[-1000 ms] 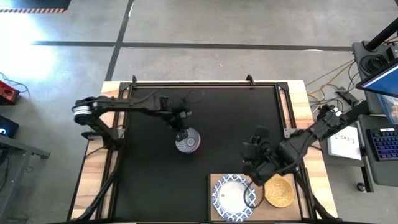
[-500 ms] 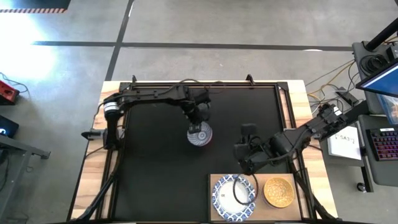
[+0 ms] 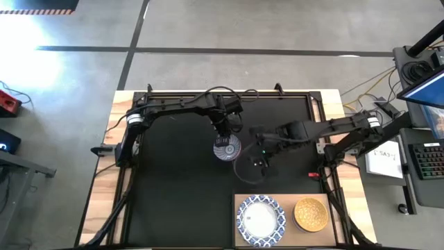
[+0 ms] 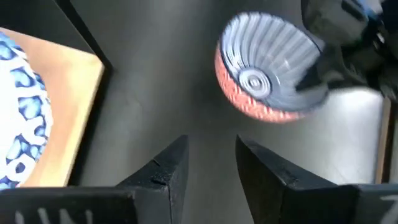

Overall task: Place and stack bowls onto a shelf
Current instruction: Stack the blue orange bowl on top of the yellow bowl on the shelf

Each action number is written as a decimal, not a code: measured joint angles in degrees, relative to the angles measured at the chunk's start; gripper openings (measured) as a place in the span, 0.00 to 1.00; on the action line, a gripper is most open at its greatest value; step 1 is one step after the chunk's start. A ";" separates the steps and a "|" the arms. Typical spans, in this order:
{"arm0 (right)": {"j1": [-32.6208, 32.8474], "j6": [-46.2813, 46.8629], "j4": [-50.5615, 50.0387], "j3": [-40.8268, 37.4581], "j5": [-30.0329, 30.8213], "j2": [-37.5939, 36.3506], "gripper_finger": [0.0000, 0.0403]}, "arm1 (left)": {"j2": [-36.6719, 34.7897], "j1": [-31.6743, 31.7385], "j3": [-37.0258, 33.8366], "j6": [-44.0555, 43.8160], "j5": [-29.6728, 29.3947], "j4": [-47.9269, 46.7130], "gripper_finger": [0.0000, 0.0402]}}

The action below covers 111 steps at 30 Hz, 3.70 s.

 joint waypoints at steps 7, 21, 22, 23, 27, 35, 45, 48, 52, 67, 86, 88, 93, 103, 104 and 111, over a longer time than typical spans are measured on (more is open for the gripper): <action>-4.41 -7.20 7.00 -1.78 -9.84 0.07 0.26 | 0.00 -0.05 0.34 2.40 3.44 -0.60 0.02; -5.31 -15.02 11.68 -3.23 -14.36 4.29 0.32 | 0.07 -1.02 0.24 6.21 11.12 -0.41 0.02; -5.31 -15.54 11.70 -3.23 -14.54 4.41 0.32 | 0.15 -1.09 0.12 6.19 11.12 -0.57 0.02; -5.31 -15.95 11.92 -3.23 -14.33 4.51 0.33 | 0.35 -1.09 0.10 6.28 11.24 -0.60 0.02; -5.31 -17.42 13.94 -3.21 -14.34 4.59 0.33 | 0.68 -1.21 -0.35 6.35 12.24 -1.58 0.02; -5.68 -18.29 16.56 -2.88 -13.91 5.28 0.33 | 0.68 -1.61 -0.51 5.66 14.99 -1.36 0.02; -5.66 -18.46 16.02 -2.79 -13.72 8.96 0.33 | 0.94 -2.07 -0.67 6.01 13.96 -2.09 0.02; -5.66 -18.50 16.03 -2.79 -13.83 8.81 0.33 | 0.94 -2.09 -0.77 6.31 14.08 -2.07 0.02; -5.63 -18.37 16.19 -2.79 -14.36 7.67 0.33 | 0.94 -2.12 -0.77 6.31 14.93 -2.13 0.02; -3.90 -11.46 12.66 -3.03 -14.15 1.28 0.33 | 0.37 -2.19 -1.38 5.55 15.42 -2.54 0.02; -3.56 -3.92 9.93 -3.02 -21.97 1.17 0.33 | 0.52 -2.05 -1.54 3.10 14.95 -0.67 0.02; -3.65 -5.07 12.20 -3.01 -21.98 1.19 0.33 | 0.52 -2.24 -1.54 2.83 14.97 0.01 0.02; -3.63 -7.64 14.50 -3.03 -25.19 1.87 0.33 | 0.58 -2.74 -1.42 2.60 16.86 -0.06 0.02; -3.65 -8.14 15.72 -3.10 -26.54 4.57 0.33 | 0.63 -3.74 1.35 1.32 16.96 -0.07 0.02; -3.60 -8.10 15.84 -3.10 -26.52 4.57 0.33 | 0.63 -3.97 1.35 1.20 17.00 0.03 0.02; -3.54 -7.82 16.43 -2.88 -26.76 4.57 0.33 | 0.63 -4.61 1.35 1.17 16.89 -0.07 0.02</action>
